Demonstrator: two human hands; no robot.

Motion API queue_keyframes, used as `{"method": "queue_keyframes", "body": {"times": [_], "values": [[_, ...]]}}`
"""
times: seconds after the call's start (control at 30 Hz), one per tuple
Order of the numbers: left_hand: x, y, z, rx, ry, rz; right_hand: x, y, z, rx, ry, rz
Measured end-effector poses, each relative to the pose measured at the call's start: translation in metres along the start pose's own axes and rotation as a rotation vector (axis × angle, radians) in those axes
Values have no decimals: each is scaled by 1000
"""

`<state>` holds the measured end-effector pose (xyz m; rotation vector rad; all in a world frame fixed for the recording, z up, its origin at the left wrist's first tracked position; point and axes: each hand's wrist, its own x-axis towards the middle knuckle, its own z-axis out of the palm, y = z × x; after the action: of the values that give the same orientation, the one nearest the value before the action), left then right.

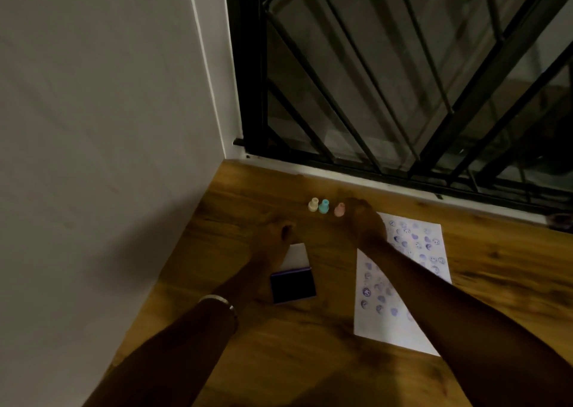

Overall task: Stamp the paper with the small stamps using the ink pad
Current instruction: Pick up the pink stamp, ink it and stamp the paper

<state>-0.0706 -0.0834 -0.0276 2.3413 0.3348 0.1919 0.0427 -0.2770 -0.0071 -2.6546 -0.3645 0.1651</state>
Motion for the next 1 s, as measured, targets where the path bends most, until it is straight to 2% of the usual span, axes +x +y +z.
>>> {"method": "queue_keyframes", "body": {"times": [0.07, 0.17, 0.43, 0.57, 0.63, 0.77, 0.87, 1.0], "values": [[5, 6, 6, -14, 1, 13, 10, 4, -1, -107, -43, -18], [10, 13, 13, -23, -2, 26, 19, 6, 0, -84, -86, -32], [7, 17, 23, -85, -32, 42, -3, 3, -4, 168, -84, -31], [-8, 21, 19, -70, -84, 142, -33, -10, -2, 289, -76, -121], [-18, 24, 14, -135, -97, 211, -51, -18, 1, 340, -91, -168], [-39, 25, 5, -106, -47, 259, -86, -39, 8, 356, -95, -302], [-58, 23, 2, -153, 8, 208, -106, -53, 15, 380, -79, -298], [-81, 14, -7, -115, 38, 226, -124, -67, 21, 296, -87, -361]]}}
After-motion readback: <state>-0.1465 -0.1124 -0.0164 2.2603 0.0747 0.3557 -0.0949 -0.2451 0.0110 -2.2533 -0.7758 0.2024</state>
